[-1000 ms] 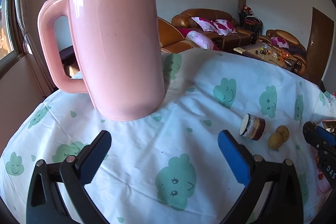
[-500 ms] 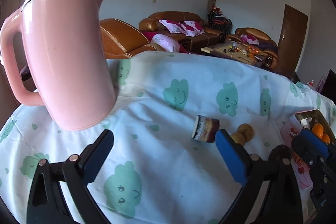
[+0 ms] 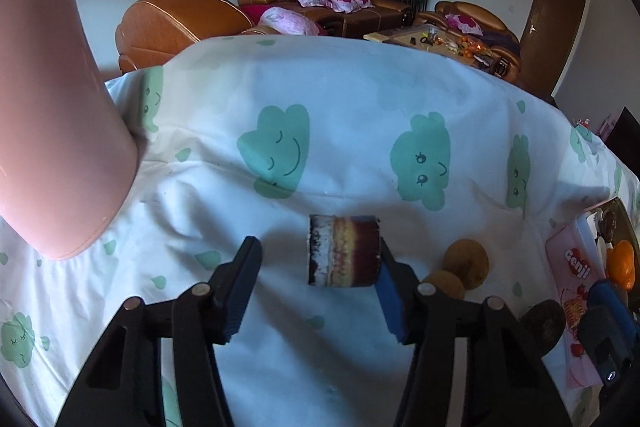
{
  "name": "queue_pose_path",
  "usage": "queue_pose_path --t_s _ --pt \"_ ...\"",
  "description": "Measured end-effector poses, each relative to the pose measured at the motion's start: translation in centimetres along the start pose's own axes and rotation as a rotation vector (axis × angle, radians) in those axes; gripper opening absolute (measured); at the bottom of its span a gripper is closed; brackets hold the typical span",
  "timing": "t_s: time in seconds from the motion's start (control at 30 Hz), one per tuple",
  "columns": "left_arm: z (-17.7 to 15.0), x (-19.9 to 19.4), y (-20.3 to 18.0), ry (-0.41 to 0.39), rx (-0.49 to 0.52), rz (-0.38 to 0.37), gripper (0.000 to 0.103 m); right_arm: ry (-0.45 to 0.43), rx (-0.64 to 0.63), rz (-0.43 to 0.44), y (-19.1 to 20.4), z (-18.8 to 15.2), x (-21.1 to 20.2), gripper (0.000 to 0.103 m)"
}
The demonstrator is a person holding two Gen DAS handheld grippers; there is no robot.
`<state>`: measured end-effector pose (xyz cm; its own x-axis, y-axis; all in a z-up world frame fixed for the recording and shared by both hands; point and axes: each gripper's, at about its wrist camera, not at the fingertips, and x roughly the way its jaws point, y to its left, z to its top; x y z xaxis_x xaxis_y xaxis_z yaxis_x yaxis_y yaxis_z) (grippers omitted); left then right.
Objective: Organize fruits
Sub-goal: 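Grasp the striped wrapped cake roll with the left gripper while the right gripper lifts the brown fruit, then carry the cake roll with the left gripper to the tray while the right gripper carries the brown fruit there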
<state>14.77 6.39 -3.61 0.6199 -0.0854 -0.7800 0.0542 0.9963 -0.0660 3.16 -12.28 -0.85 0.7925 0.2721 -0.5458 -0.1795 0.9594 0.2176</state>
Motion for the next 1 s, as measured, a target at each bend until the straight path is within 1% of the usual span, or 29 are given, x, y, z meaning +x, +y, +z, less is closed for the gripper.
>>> queue_pose_path --t_s 0.07,0.1,0.13,0.2,0.27,0.3,0.33,0.4,0.47,0.5,0.6,0.67,0.73,0.83,0.87,0.93,1.0 --pt "0.0 -0.1 0.1 -0.005 -0.008 -0.015 0.044 0.017 0.015 0.021 -0.2 0.0 0.3 0.030" --pt "0.0 -0.2 0.2 -0.008 -0.017 -0.033 0.033 0.027 0.015 0.023 -0.2 0.0 0.5 0.030" --pt "0.0 -0.2 0.5 -0.013 -0.031 -0.050 0.032 0.031 0.007 0.014 -0.1 0.0 0.5 0.030" --pt "-0.1 -0.6 1.5 -0.029 -0.075 -0.081 0.032 0.020 -0.015 -0.011 0.0 0.1 0.3 0.030" --pt "-0.3 -1.0 2.3 -0.051 -0.116 -0.089 0.032 0.007 -0.018 -0.030 -0.1 0.3 -0.2 0.031" --pt "-0.4 -1.3 2.5 -0.063 -0.126 -0.089 0.032 0.011 -0.018 -0.039 -0.2 0.4 -0.2 0.036" --pt "-0.6 -1.5 2.6 -0.076 -0.129 -0.082 0.032 0.020 -0.024 -0.048 -0.1 0.4 0.0 0.043" --pt "-0.8 -2.3 2.5 -0.112 -0.115 -0.049 0.032 0.062 -0.054 -0.074 0.3 0.3 1.2 0.044" --pt "-1.0 -3.1 2.0 -0.147 -0.080 -0.005 0.032 0.133 -0.086 -0.092 0.8 0.0 2.7 0.045" --pt "-1.1 -3.4 1.8 -0.160 -0.064 0.014 0.032 0.144 -0.119 -0.138 1.2 -0.1 3.2 0.045" --pt "-1.4 -4.1 1.7 -0.182 -0.042 0.034 0.032 0.189 -0.183 -0.196 1.8 0.0 4.4 0.045" --pt "-1.9 -4.7 1.4 -0.202 -0.022 0.061 0.032 0.233 -0.232 -0.264 2.0 -0.1 5.7 0.045" --pt "-2.1 -5.3 1.1 -0.225 0.007 0.089 0.032 0.266 -0.312 -0.306 2.4 -0.3 6.6 0.046" --pt "-2.1 -6.0 1.0 -0.253 0.031 0.106 0.032 0.293 -0.385 -0.319 2.8 -0.3 6.8 0.045" --pt "-2.0 -6.2 0.9 -0.259 0.034 0.109 0.032 0.302 -0.389 -0.318 2.7 -0.3 6.6 0.044" --pt "-2.2 -6.6 0.8 -0.272 0.041 0.116 0.032 0.317 -0.370 -0.294 2.3 -0.2 6.2 0.037" --pt "-2.4 -7.0 0.9 -0.285 0.045 0.126 0.032 0.310 -0.367 -0.304 2.2 -0.4 5.6 0.037"
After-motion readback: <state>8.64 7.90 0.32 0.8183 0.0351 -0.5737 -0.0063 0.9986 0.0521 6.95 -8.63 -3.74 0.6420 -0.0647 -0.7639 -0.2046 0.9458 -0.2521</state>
